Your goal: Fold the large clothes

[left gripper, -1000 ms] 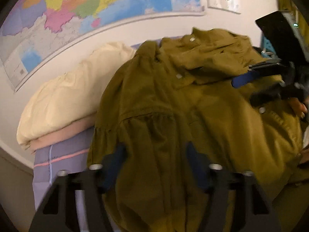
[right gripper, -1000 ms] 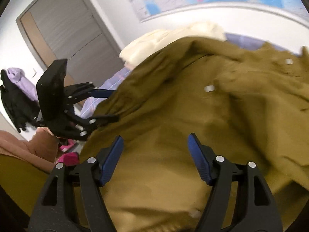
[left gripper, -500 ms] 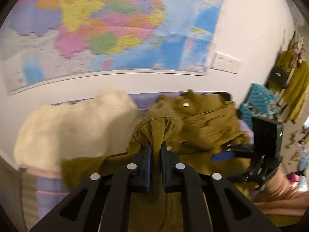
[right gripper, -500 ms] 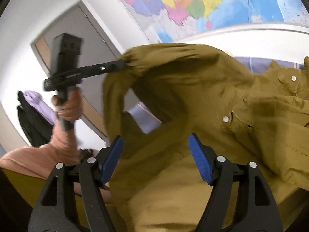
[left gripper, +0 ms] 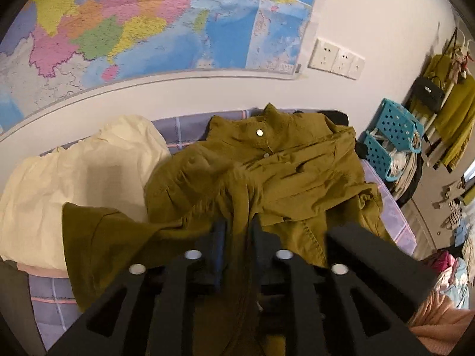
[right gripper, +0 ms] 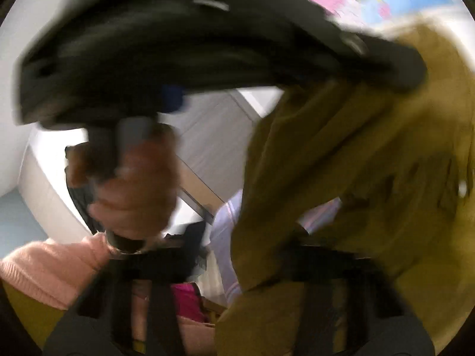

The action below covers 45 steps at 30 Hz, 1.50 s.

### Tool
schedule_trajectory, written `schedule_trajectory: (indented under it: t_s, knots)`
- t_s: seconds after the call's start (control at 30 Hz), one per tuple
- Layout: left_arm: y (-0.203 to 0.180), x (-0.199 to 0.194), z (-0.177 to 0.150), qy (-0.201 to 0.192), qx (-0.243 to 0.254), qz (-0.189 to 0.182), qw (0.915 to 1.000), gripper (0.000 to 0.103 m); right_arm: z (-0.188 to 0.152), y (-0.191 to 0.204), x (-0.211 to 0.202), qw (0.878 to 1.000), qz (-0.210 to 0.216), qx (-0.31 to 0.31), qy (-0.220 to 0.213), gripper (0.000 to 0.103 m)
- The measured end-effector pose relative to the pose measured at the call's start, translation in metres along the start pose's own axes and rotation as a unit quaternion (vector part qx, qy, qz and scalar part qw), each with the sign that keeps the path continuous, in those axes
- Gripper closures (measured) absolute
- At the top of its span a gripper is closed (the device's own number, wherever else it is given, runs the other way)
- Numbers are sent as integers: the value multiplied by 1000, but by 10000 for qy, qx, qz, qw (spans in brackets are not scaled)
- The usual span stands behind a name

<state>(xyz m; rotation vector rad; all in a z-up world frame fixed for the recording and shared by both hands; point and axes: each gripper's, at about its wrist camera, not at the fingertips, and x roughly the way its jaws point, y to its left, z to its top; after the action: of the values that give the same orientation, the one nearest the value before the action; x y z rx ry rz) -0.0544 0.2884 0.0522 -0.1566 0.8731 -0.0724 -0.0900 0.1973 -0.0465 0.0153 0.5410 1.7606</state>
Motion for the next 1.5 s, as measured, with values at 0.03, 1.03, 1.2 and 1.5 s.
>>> schedule_trajectory:
  t_s: [0.03, 1.03, 1.2, 1.5]
  knots:
    - [3, -8, 2, -129, -32, -51, 9999, 77, 2, 6, -11, 9997, -87, -199, 102, 97]
    - [37, 67, -46, 37, 12, -283, 9996, 46, -85, -75, -239, 9385, -3356, 818, 31, 43]
    - [31, 83, -22, 29, 120, 692, 9975, 45, -63, -72, -250, 9451, -3214, 583, -11, 99]
    - [19, 139, -9, 167, 714, 1763, 9816, 63, 39, -61, -307, 8905, -4485, -161, 749, 97]
